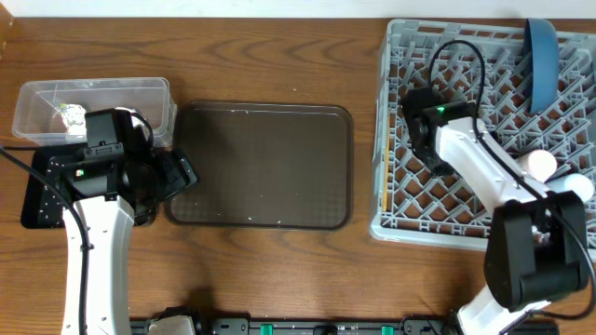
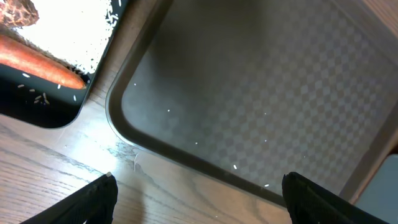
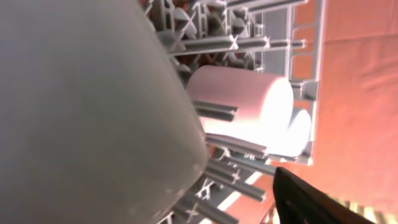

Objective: Sort waste into correct bins and load items into the dishwasher rack

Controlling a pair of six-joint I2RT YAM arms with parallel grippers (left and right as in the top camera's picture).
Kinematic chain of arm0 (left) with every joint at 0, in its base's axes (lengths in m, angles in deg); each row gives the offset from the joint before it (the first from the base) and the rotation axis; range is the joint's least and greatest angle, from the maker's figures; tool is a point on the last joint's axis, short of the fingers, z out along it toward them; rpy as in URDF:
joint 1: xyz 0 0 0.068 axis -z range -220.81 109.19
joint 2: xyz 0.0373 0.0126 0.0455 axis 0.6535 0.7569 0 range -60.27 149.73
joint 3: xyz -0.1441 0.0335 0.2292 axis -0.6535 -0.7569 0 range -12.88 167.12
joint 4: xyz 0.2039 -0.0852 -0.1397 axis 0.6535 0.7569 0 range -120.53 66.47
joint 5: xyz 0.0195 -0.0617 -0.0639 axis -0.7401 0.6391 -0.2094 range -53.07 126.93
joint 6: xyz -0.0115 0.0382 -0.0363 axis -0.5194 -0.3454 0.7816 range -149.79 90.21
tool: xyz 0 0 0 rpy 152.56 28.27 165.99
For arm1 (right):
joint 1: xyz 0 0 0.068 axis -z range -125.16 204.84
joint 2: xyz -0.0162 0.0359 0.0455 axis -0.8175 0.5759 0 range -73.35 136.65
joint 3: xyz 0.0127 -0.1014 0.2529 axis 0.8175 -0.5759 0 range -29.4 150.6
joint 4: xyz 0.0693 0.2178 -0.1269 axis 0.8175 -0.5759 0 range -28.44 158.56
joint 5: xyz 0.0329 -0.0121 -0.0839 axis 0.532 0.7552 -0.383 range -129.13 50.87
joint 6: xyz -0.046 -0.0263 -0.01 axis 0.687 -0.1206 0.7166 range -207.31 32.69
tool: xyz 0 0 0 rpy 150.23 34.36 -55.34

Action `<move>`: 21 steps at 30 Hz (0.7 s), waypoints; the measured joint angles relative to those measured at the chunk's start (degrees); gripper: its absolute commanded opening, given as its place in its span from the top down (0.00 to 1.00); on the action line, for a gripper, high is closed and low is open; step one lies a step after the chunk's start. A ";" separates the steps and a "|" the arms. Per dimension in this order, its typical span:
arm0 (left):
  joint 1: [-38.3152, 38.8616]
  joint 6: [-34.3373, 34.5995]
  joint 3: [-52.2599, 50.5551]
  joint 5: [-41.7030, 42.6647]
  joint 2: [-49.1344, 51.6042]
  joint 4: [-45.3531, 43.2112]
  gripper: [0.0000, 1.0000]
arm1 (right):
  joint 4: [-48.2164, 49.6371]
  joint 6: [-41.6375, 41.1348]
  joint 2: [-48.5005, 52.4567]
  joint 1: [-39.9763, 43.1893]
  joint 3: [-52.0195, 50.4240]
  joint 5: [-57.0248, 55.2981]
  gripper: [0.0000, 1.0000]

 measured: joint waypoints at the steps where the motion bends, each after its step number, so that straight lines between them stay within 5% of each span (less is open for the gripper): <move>1: 0.00 0.00 -0.02 0.02 0.00 0.00 0.14 | 0.24 0.22 -0.76 0.00 -0.07 1.46 0.21; 16: 0.00 0.02 -0.02 0.00 0.00 -0.02 0.15 | 6.23 10.21 -17.90 0.24 -0.76 31.26 0.19; 18: 0.00 0.02 -0.02 0.00 0.00 -0.02 0.15 | 9.35 13.27 -18.62 0.72 -0.76 39.12 0.30; 21: 0.00 0.00 -0.02 0.00 0.00 -0.02 0.15 | 12.92 15.96 -18.60 0.72 -0.81 50.01 0.70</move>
